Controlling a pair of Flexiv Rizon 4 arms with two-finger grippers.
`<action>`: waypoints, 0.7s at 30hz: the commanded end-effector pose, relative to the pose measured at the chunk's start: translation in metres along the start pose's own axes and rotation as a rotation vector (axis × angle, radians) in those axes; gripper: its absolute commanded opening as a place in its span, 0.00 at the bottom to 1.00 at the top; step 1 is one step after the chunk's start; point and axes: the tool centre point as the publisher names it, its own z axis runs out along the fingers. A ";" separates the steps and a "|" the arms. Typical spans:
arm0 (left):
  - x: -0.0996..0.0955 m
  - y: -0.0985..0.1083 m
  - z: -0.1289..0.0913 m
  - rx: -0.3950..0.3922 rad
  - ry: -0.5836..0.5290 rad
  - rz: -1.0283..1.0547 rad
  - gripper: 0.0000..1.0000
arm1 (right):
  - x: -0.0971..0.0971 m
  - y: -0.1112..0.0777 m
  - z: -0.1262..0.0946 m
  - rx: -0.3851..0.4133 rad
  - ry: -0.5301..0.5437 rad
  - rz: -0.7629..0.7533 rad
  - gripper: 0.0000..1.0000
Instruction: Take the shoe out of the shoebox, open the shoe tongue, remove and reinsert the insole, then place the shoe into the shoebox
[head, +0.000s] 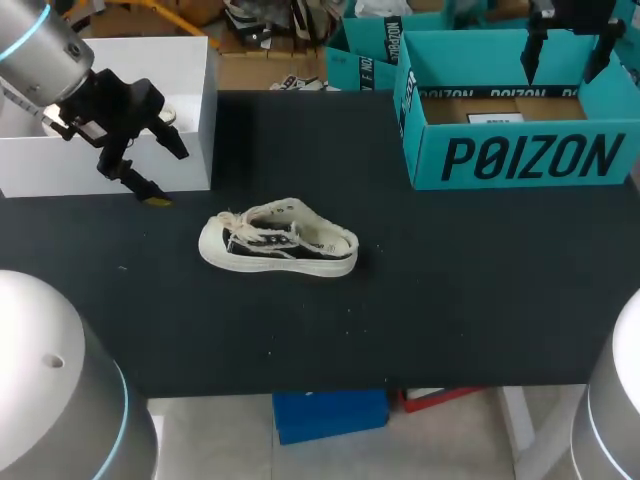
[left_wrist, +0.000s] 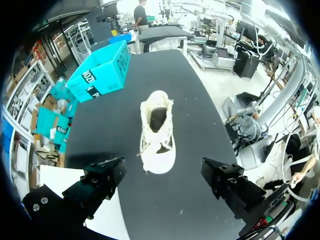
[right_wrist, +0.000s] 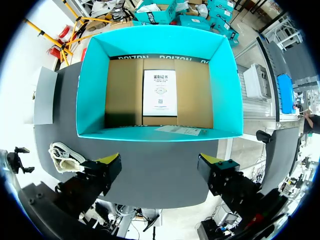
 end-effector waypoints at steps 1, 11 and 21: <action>0.001 0.001 0.000 0.000 -0.003 0.002 1.00 | -0.001 -0.019 0.002 -0.061 -0.046 -0.073 1.00; 0.001 0.001 0.000 0.000 -0.003 0.002 1.00 | 0.063 -0.132 -0.045 -0.239 -0.128 -0.521 1.00; 0.001 0.001 0.000 0.000 -0.003 0.002 1.00 | 0.126 -0.193 -0.035 -0.296 0.083 -0.978 1.00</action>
